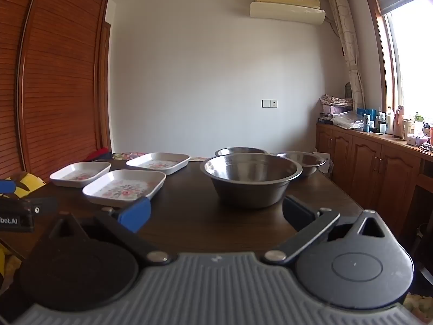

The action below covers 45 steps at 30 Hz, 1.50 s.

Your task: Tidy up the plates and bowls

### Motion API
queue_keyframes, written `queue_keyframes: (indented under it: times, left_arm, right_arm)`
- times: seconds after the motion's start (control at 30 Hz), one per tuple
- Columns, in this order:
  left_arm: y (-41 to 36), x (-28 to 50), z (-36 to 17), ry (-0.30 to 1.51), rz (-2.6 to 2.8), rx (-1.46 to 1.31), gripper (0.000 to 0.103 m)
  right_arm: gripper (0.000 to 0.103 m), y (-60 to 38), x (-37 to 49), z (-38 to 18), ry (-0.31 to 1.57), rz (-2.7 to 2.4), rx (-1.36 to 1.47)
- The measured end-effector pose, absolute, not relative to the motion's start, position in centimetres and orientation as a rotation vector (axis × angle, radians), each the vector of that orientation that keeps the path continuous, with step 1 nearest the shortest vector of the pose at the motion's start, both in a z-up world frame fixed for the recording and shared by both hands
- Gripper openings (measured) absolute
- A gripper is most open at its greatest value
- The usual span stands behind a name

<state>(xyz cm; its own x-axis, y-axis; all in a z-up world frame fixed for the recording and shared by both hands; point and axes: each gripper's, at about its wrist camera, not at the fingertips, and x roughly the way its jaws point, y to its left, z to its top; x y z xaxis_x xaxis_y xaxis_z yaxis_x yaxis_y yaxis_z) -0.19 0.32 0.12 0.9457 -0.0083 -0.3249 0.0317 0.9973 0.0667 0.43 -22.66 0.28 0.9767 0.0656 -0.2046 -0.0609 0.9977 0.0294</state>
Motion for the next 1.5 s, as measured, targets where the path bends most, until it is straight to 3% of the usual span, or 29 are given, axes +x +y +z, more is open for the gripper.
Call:
queue_keyframes:
  times: [1.5]
  left_arm:
    - [-0.09, -0.19, -0.23, 0.332, -0.017, 0.082, 0.103]
  right_arm:
    - [0.103, -23.58, 0.16, 0.27, 0.210, 0.053, 0.046]
